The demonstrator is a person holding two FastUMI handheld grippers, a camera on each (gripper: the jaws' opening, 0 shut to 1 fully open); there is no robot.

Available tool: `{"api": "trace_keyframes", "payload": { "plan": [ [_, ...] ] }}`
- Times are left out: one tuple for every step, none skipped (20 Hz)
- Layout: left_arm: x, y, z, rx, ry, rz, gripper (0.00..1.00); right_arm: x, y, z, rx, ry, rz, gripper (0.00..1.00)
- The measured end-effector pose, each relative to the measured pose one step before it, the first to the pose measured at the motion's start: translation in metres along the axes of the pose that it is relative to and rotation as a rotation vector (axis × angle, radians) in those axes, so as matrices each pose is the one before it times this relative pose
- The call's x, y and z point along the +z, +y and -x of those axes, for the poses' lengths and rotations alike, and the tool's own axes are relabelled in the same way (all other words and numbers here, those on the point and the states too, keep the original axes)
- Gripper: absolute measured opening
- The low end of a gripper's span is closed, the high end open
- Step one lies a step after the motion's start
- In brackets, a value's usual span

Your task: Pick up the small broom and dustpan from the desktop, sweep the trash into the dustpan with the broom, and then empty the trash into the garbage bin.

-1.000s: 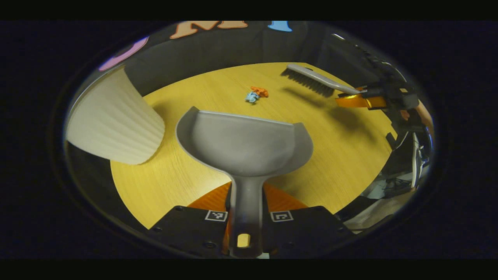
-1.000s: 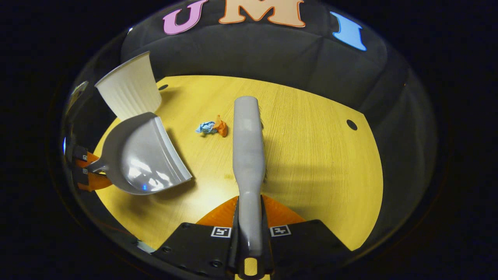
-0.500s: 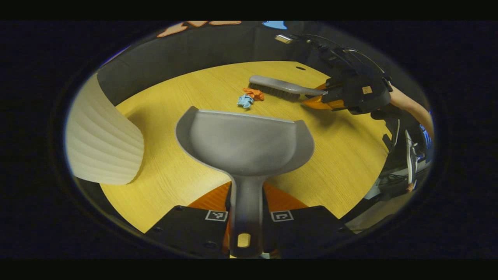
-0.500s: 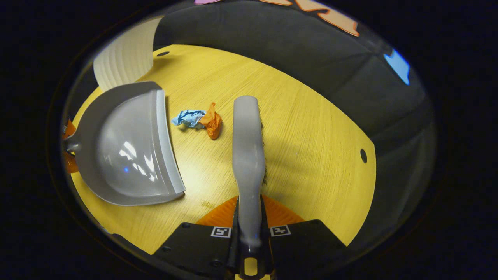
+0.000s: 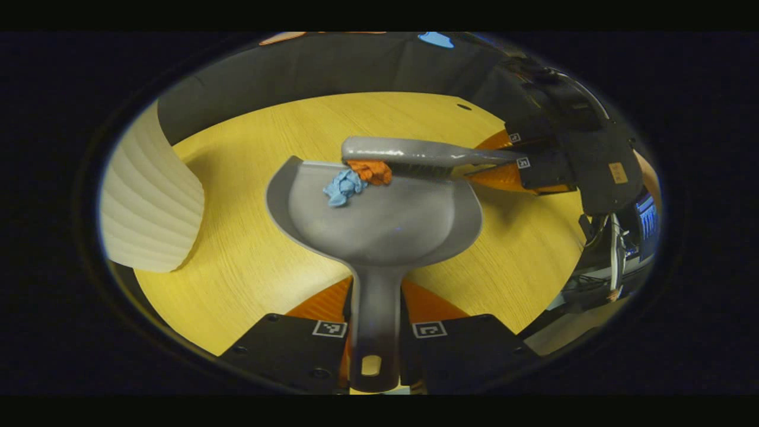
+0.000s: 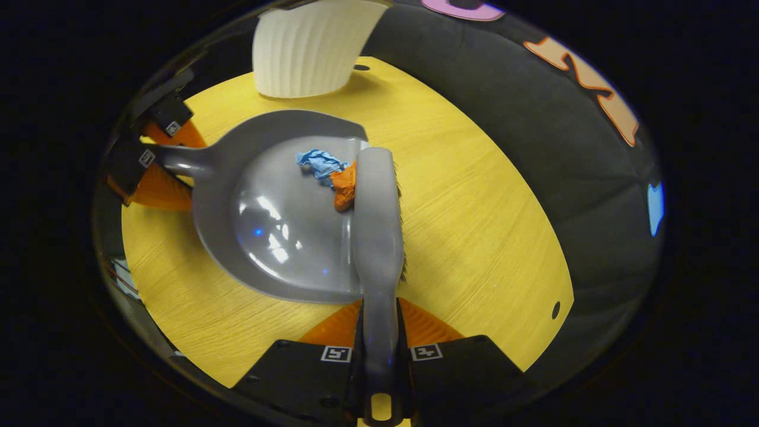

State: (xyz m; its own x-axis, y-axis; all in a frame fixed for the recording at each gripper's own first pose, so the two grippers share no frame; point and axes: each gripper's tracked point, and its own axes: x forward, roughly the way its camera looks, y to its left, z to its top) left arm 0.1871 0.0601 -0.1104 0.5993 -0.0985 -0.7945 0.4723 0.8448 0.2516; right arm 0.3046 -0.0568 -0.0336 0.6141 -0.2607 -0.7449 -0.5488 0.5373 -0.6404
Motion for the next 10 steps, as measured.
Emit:
{"api": "trace_keyframes", "payload": {
  "plan": [
    [-0.00051,-0.00115,-0.00056,-0.00313,-0.00582,0.00834,0.26,-0.00639,-0.00642,0.01914,0.00545,0.01785,0.00030,0.20],
    [0.00279,-0.00031,0.00045,-0.00263,-0.01311,0.00522,0.25,-0.00583,-0.00858,0.02274,0.00514,0.00729,-0.01483,0.20],
    [0.00345,-0.00081,0.00157,-0.00148,-0.02146,0.00037,0.26,-0.00605,-0.00988,0.02167,-0.00351,-0.01440,-0.02790,0.21],
    [0.00206,-0.00172,0.00073,0.00039,-0.02340,0.00864,0.25,-0.00619,-0.01100,0.02012,-0.00370,-0.02646,-0.04652,0.21],
    [0.00022,-0.00110,0.00468,-0.00020,-0.01446,0.00922,0.25,-0.00605,-0.01120,0.00660,0.00747,-0.04078,-0.06962,0.21],
    [-0.00228,0.00053,-0.00107,0.00342,-0.00761,0.01461,0.25,-0.00003,-0.01107,0.01313,0.00936,-0.04037,-0.08314,0.21],
    [0.00121,-0.00189,0.00167,0.00066,-0.01145,0.00642,0.25,0.00400,-0.01173,0.01783,0.00802,-0.03931,-0.07346,0.21],
    [-0.00036,-0.00124,0.00035,0.00006,-0.00651,0.00210,0.25,-0.00183,-0.01155,0.01256,-0.00467,-0.02861,-0.04967,0.20],
    [0.00031,0.00128,0.00208,0.00512,-0.00911,0.00347,0.26,-0.00230,-0.01176,0.00872,-0.02353,-0.02213,-0.02013,0.20],
    [0.00234,-0.00167,0.00085,0.00978,-0.00775,0.00584,0.26,-0.00355,-0.01547,0.01353,-0.03243,-0.02317,-0.00899,0.21]
  ]
}}
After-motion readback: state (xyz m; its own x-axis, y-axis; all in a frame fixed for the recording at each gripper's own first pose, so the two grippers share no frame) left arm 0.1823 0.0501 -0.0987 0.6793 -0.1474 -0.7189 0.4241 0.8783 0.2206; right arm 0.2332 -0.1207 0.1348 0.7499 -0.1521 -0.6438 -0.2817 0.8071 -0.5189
